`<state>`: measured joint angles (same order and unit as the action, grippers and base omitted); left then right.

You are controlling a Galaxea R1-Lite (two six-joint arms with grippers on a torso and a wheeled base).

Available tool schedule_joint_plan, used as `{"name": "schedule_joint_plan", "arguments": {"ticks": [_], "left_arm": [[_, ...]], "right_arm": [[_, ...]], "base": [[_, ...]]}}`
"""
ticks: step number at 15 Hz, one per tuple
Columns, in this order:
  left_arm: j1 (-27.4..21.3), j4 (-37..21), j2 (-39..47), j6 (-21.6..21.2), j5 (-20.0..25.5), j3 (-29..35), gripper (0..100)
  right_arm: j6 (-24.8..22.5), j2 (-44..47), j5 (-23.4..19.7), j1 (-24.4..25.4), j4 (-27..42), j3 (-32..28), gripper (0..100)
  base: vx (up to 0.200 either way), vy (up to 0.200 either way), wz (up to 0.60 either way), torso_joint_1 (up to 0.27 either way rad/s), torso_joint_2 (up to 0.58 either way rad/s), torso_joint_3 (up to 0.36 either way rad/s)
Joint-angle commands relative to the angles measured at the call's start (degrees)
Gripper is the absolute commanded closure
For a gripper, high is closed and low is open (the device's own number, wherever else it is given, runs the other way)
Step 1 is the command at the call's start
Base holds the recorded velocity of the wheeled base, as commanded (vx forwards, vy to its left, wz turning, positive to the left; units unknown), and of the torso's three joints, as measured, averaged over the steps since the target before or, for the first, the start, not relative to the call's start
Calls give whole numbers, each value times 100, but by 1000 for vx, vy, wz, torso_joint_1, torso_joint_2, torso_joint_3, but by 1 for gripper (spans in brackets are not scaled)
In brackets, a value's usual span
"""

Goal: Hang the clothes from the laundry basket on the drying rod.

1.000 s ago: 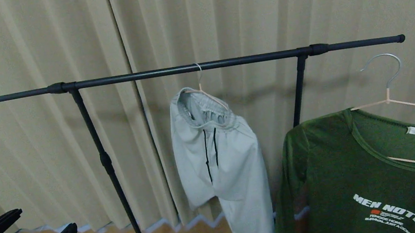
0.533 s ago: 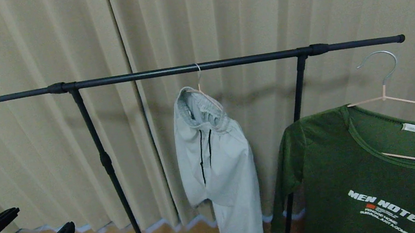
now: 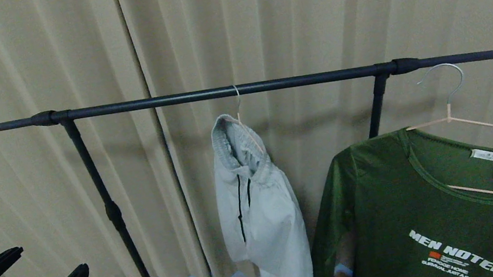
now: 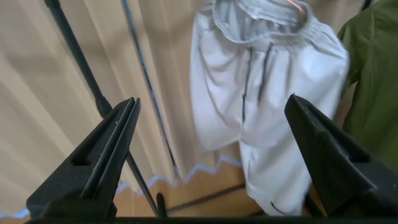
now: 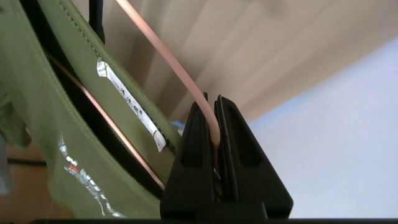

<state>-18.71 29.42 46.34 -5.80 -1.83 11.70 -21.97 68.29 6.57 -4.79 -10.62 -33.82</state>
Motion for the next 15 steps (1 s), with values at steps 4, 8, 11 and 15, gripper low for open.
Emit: {"name": "schedule_joint_plan", "arguments": {"ticks": [4,8,11,15], "left_arm": [[-10,3,-2,-35,-2,-45,0],[-18,3,-46,-61,-2,-63,0],[-18,3,-46,-61,-2,-63,0],[-18,3,-46,-61,-2,-63,0]], "right_arm": [[26,35,2,101,-2,-20,100],[281,431,28,602,-2,-345,100],[571,852,37,1147,7,-776,100],[738,1362,64,1692,7,-1118,100]], "base": [[100,0,0,4,1,0],[0,0,0,0,0,0],[0,0,0,0,0,0],[0,0,0,0,0,0]]}}
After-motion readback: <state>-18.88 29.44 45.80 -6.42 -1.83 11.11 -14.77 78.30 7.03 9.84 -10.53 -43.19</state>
